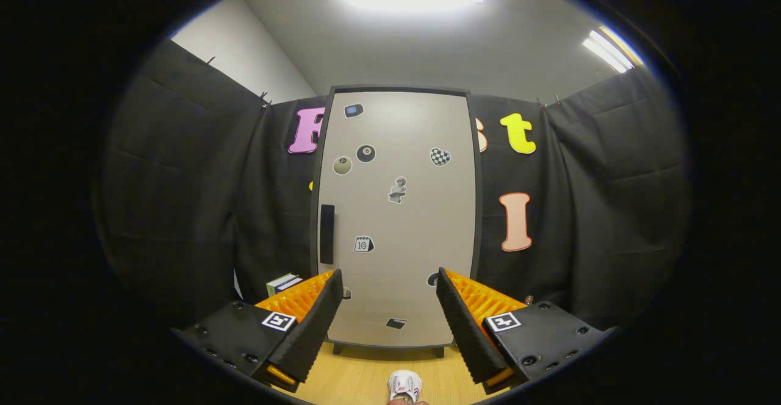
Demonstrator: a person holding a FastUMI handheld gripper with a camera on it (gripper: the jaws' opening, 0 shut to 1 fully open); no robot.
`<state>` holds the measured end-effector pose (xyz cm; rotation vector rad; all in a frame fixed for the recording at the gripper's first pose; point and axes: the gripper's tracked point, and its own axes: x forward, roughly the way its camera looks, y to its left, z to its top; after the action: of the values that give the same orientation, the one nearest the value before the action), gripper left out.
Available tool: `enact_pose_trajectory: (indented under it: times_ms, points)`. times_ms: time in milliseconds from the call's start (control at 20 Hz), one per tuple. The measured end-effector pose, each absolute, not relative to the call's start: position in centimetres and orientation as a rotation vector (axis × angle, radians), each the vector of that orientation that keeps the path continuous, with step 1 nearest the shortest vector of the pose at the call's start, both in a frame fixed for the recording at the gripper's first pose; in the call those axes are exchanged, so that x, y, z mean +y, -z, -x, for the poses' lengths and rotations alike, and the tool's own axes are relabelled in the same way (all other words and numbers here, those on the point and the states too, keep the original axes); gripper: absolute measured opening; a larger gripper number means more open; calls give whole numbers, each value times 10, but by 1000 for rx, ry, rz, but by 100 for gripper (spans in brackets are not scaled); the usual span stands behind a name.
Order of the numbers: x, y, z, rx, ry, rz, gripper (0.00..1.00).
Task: Open the shoe cabinet door, grab the shoes and put them into the shoe cabinet, then close the shoe cabinet door.
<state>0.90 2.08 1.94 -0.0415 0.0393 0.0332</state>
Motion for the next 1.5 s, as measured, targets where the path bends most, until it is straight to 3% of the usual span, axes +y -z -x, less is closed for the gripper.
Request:
enact_pose_trajectory:
  times_ms: [900, 1300, 1500]
  points:
    - [96, -36, -161, 58, -119, 44, 97]
    - [141, -2, -226, 124, -152, 74, 97]
    - [142, 10, -245, 133, -88, 121, 97]
